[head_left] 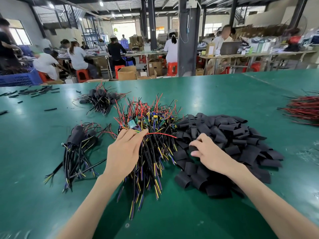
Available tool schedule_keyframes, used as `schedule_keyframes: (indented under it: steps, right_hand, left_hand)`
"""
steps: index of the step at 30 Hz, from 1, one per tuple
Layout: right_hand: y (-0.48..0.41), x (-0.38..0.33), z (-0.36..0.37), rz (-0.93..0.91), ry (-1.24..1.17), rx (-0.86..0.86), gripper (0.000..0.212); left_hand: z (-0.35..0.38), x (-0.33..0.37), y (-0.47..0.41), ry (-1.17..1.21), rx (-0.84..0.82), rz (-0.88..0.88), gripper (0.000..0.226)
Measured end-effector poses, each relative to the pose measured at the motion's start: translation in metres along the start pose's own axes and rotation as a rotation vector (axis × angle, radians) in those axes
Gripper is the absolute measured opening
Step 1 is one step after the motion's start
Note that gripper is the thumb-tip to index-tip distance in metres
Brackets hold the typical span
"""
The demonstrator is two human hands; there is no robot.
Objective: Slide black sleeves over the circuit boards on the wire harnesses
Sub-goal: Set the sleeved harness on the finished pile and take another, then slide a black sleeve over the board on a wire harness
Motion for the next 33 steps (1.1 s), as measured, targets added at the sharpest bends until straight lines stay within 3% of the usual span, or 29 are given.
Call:
schedule_keyframes:
  steps: [5,16,22,33]
  right_hand:
    - [0.008,-0.018,-0.024,-0.075,-0.331,0.134,0.033]
    - [0.014,-0.029,-0.029,-0.113,-0.471,0.182,0.033]
    - [0.013,-0.026,-0.027,-0.090,-0.475,0.193,0.033]
    - [0.021,-0.037,-0.036,-0.189,-0.691,0.133,0.038]
  left_hand:
    - [-0.005,0.005,0.000,0.090,0.068,-0.015,0.028]
    - [-0.006,0.011,0.001,0.270,0.150,0.022,0.024]
    - [-0.010,0.007,0.002,0.344,0.232,-0.041,0.025]
    - [-0.006,0.012,0.001,0.254,0.156,0.002,0.025]
Point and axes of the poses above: each hand's wrist, its own y-axis away from the middle knuckle, its own z-axis out of the palm, x = y × z, the point moved 6 cm from there along -y, towards the middle knuckle, and after that the axes turned 9 degrees about z, right-handed, at the moved point
